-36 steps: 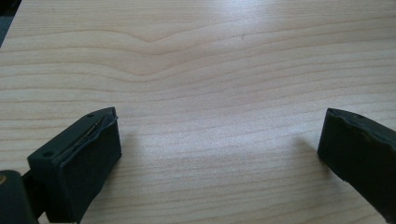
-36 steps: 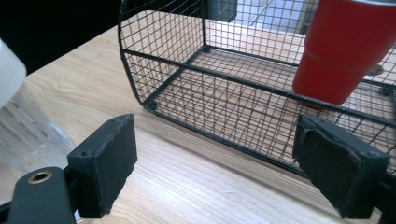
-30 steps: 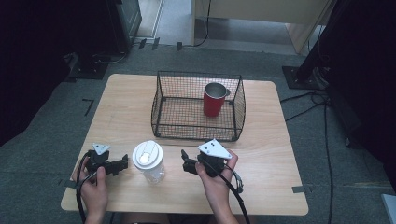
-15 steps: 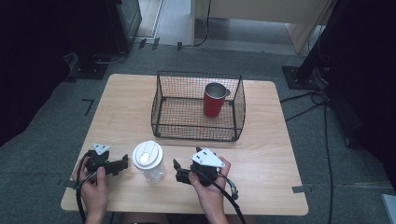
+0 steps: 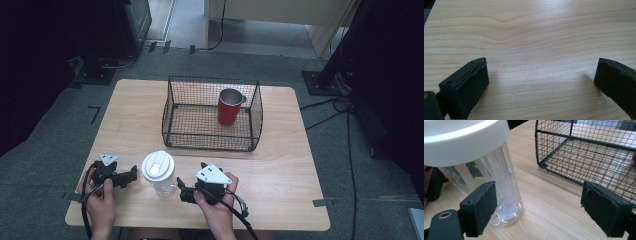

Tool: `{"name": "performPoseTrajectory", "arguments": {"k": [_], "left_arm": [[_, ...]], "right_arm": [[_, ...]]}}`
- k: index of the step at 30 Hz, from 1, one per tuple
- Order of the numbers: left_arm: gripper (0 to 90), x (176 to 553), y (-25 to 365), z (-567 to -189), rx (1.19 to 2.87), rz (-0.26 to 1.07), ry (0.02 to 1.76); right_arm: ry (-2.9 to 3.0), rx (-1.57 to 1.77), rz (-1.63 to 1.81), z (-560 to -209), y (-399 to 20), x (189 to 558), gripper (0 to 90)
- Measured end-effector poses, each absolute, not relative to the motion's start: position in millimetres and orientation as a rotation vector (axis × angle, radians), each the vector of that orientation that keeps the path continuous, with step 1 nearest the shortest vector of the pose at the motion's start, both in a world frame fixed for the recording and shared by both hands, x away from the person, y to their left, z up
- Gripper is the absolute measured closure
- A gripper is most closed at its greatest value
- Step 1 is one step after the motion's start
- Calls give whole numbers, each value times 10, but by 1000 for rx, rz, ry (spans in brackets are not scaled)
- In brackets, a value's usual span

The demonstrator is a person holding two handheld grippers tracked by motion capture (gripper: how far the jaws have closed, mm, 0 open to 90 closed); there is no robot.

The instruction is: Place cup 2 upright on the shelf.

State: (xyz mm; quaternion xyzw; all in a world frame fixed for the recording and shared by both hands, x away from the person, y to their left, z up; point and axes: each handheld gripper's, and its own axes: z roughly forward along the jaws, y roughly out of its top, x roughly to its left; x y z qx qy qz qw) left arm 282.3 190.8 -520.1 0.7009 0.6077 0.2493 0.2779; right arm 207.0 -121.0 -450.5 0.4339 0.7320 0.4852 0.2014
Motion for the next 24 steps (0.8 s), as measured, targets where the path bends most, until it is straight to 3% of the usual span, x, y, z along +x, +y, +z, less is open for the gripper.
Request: {"name": "performPoseTrajectory", "arguments": {"k": [24], "left_arm": [[0, 2823, 1907, -5201, 1881, 669, 1632]], "right_arm": [[2097, 1166, 1400, -4505, -990, 1992, 136]]}}
